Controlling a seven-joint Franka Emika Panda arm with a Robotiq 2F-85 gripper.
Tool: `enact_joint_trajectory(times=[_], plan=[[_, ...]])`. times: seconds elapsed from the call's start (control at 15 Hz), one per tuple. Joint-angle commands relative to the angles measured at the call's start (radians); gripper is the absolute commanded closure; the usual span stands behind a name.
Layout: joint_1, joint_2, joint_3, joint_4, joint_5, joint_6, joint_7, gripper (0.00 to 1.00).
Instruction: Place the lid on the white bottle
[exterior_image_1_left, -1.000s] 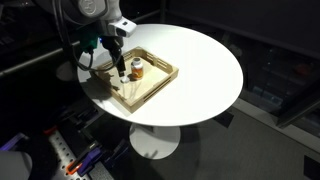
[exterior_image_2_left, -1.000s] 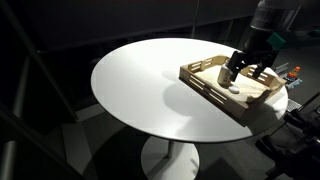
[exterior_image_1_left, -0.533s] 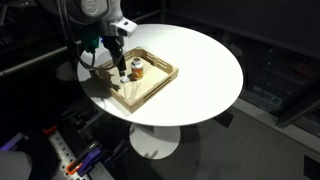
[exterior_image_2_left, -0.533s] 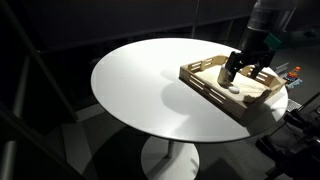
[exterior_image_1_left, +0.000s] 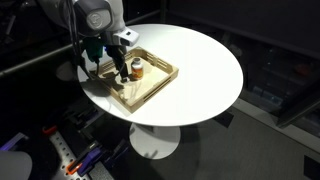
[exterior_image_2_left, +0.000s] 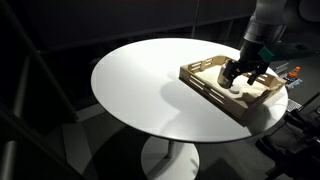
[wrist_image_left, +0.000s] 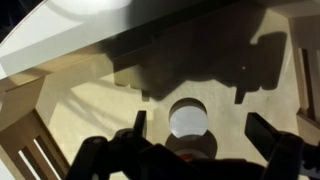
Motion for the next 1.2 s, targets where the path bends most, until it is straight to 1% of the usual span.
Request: enact_joint_trajectory(times=[0.0, 0.47, 0.53, 0.67, 0.87, 1.0, 1.07, 1.13], plan=[[0.023, 0.041, -0.030, 0.026, 0.004, 0.039, -0.012, 0.00], [0.061, 0.092, -0.066, 0.066, -0.002, 0.048, -0.006, 0.00], [0.064, 0.099, -0.068, 0.071, 0.000, 0.049, -0.007, 0.03], [0.068, 0.114, -0.071, 0.081, 0.006, 0.052, -0.009, 0.12], [0.074, 0.127, -0.073, 0.088, 0.008, 0.054, -0.010, 0.35], [0.079, 0.125, -0.074, 0.090, 0.007, 0.059, -0.009, 0.49], [0.081, 0.122, -0.074, 0.089, 0.008, 0.062, -0.010, 0.54], [0.082, 0.118, -0.074, 0.086, 0.009, 0.065, -0.011, 0.62]])
